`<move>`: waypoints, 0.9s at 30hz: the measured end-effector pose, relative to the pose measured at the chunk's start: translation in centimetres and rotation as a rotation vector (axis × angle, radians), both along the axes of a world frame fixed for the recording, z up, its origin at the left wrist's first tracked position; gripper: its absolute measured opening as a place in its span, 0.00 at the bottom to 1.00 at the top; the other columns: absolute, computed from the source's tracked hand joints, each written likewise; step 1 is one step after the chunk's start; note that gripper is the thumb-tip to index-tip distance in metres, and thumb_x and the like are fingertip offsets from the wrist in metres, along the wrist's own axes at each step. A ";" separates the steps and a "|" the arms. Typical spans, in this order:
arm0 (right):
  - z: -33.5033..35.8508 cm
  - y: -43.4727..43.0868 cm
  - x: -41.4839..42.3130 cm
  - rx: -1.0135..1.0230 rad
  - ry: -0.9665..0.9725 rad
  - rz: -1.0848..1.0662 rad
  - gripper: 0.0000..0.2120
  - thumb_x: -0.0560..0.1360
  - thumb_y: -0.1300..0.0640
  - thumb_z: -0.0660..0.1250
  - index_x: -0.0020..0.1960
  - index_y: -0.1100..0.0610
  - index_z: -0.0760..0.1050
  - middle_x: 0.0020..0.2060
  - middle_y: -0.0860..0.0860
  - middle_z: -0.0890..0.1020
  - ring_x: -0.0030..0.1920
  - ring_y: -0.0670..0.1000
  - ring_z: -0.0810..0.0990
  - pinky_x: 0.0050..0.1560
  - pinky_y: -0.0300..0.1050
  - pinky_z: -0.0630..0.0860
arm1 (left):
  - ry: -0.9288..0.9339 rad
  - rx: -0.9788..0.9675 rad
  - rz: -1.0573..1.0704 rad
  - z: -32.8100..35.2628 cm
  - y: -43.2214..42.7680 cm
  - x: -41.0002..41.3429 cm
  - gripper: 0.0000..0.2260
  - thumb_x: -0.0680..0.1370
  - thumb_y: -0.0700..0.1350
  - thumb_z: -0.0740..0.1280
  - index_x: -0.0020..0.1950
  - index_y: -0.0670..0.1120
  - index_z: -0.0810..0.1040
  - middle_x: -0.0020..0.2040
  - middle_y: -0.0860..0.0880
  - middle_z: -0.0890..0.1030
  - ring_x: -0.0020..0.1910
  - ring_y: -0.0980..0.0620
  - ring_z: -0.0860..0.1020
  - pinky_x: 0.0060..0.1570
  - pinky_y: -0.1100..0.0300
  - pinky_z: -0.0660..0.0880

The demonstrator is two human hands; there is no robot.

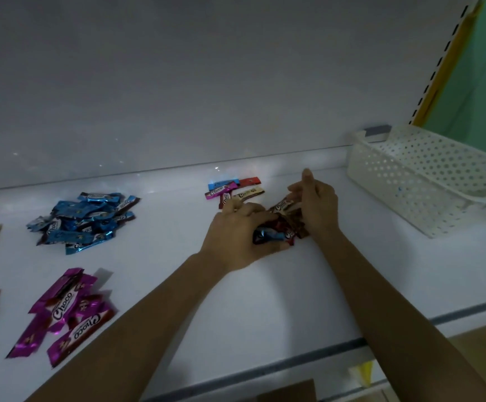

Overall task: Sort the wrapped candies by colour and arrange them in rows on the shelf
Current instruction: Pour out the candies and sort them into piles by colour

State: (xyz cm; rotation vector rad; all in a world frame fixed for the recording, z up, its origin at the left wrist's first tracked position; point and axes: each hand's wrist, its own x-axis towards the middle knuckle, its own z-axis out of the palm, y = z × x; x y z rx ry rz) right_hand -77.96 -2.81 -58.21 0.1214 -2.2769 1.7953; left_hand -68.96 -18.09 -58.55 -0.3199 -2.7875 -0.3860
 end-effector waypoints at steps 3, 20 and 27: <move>-0.1 -0.1 -0.1 -0.005 0.003 0.009 0.25 0.81 0.44 0.53 0.39 0.56 0.80 0.34 0.51 0.83 0.39 0.50 0.83 0.50 0.51 0.79 | 0.117 0.050 -0.011 -0.5 -0.1 0.0 0.18 0.75 0.58 0.66 0.62 0.53 0.78 0.57 0.51 0.80 0.54 0.47 0.74 0.45 0.55 0.75; 1.4 -3.2 4.9 0.384 0.342 0.042 0.16 0.80 0.48 0.56 0.45 0.57 0.76 0.39 0.52 0.79 0.42 0.51 0.76 0.41 0.42 0.68 | -0.014 1.099 0.403 4.0 -1.9 -0.8 0.11 0.81 0.50 0.62 0.43 0.45 0.75 0.43 0.41 0.82 0.43 0.43 0.82 0.48 0.48 0.79; 5.8 -11.8 10.5 -0.611 -0.412 0.344 0.15 0.78 0.49 0.63 0.59 0.58 0.77 0.50 0.53 0.82 0.53 0.51 0.81 0.56 0.48 0.77 | 0.118 1.296 0.379 5.5 -2.2 2.2 0.11 0.81 0.48 0.62 0.42 0.44 0.76 0.38 0.46 0.79 0.37 0.51 0.78 0.39 0.59 0.75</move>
